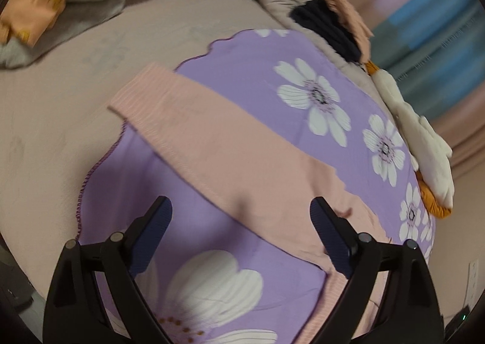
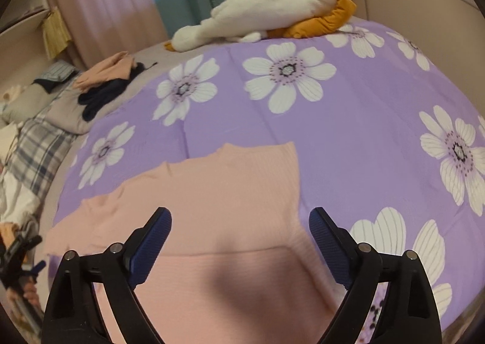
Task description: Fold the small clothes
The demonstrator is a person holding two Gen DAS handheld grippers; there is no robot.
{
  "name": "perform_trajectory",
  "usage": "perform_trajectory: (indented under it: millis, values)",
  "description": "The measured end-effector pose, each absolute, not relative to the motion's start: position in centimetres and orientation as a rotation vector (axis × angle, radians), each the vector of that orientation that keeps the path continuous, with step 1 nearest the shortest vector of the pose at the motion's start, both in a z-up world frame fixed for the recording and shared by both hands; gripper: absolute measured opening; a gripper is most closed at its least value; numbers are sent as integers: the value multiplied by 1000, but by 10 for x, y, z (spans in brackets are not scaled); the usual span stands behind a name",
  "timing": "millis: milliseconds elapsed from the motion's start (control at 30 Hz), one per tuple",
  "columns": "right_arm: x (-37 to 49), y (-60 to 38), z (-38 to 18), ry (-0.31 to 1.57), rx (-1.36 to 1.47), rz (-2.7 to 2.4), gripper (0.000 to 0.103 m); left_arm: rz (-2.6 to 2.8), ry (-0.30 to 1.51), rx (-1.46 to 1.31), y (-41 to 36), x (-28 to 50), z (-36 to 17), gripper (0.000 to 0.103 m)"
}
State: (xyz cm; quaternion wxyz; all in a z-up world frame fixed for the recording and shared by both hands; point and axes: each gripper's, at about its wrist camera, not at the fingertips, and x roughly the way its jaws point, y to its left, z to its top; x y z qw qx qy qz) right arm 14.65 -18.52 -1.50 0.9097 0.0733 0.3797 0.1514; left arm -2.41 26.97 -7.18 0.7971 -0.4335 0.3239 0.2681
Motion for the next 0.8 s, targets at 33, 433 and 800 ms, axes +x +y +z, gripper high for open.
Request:
perform_trajectory:
  millis: [33,433,800]
  values:
    - [145,-183,-16,787,147,320,92,580,696,-942,273,-26,-75,93]
    - [132,-167,-34,869,115,361,92,586,685,-1061,309,-29,-111,86]
    - [131,-166,-38,882,108,344,92,667,621,-1071,342,-16,-117,52]
